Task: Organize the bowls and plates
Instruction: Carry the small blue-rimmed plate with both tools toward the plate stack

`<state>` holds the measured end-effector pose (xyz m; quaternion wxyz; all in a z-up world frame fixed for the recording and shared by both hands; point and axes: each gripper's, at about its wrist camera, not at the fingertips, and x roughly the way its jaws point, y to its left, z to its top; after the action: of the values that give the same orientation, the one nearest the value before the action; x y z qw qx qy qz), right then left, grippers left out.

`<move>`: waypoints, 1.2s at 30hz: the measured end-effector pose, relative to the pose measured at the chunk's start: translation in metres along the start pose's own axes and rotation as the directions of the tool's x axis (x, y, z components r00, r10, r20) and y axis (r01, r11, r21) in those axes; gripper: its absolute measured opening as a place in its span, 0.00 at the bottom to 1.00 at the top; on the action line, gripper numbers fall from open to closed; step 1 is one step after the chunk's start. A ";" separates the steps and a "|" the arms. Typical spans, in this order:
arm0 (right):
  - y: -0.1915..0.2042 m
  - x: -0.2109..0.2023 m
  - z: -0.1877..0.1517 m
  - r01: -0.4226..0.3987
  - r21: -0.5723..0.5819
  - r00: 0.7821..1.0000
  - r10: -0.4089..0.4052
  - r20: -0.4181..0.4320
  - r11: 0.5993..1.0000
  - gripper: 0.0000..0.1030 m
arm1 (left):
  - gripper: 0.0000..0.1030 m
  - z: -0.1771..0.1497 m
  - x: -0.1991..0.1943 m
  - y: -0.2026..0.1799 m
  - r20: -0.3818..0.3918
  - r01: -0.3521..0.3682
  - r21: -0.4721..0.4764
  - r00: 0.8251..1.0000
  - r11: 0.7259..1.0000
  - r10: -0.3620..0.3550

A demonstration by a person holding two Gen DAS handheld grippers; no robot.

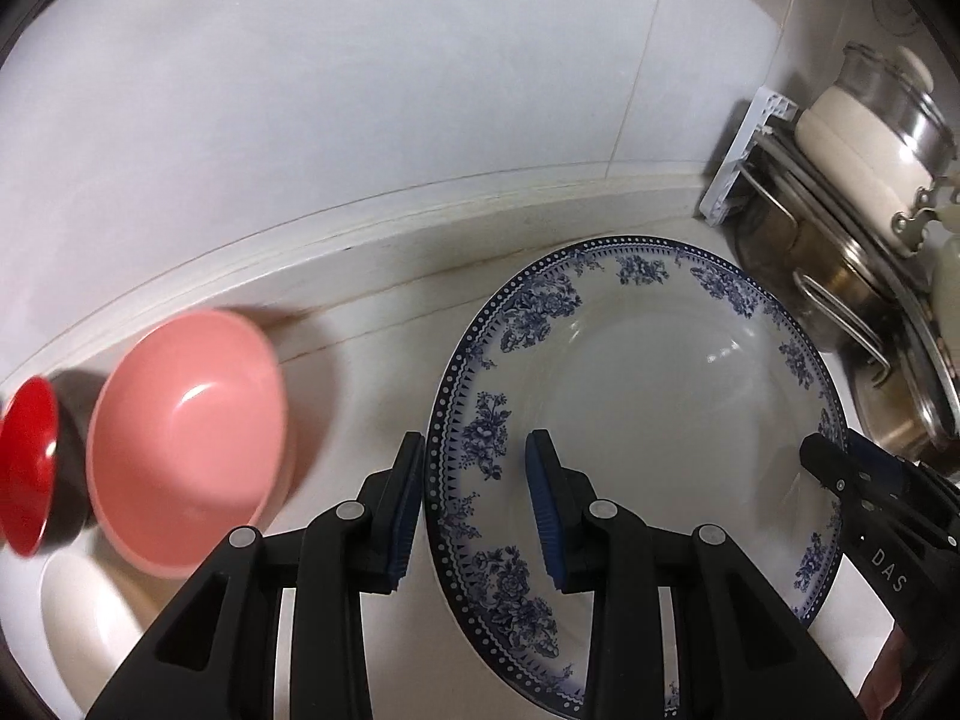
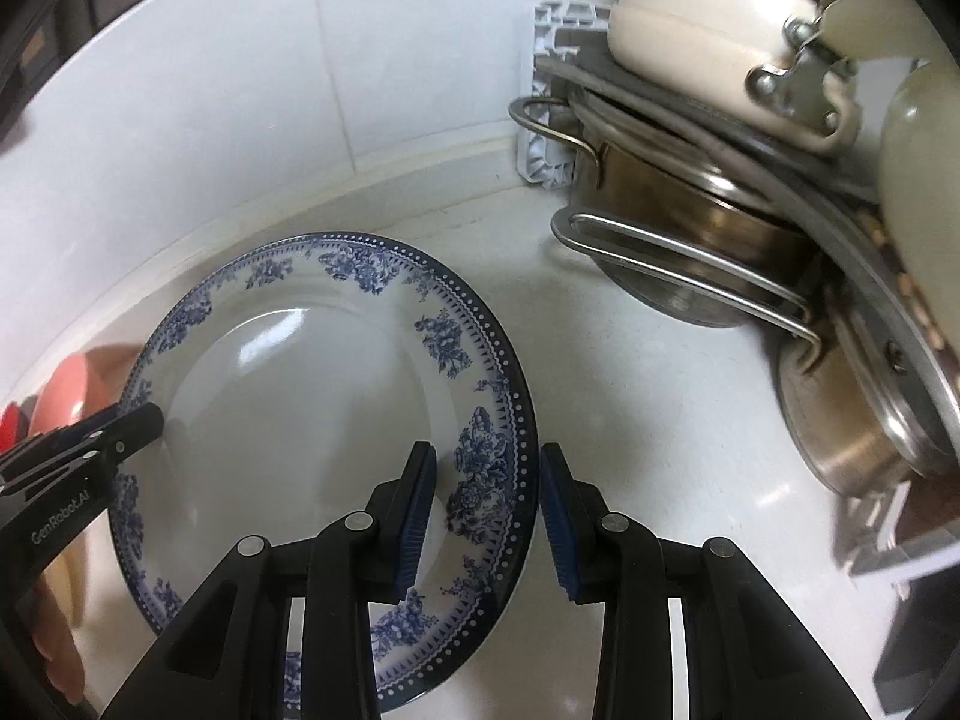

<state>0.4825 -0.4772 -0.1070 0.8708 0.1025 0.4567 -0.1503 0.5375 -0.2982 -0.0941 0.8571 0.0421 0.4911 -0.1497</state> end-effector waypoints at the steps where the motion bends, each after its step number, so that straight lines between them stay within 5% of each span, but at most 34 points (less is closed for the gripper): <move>1: 0.002 -0.006 -0.003 0.000 -0.007 1.000 0.000 0.008 1.000 0.35 | 0.33 -0.004 -0.007 0.002 0.004 -0.003 -0.005 1.000 1.000 0.003; 36: 0.114 -0.138 -0.116 -0.094 -0.171 0.992 0.106 0.064 0.981 0.35 | 0.33 -0.123 -0.156 0.119 0.081 -0.094 -0.170 0.991 0.981 0.109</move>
<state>0.3601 -0.3105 -0.0533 0.8989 0.0464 0.4299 -0.0710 0.3974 -0.1242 -0.0330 0.8854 -0.0110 0.4600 -0.0661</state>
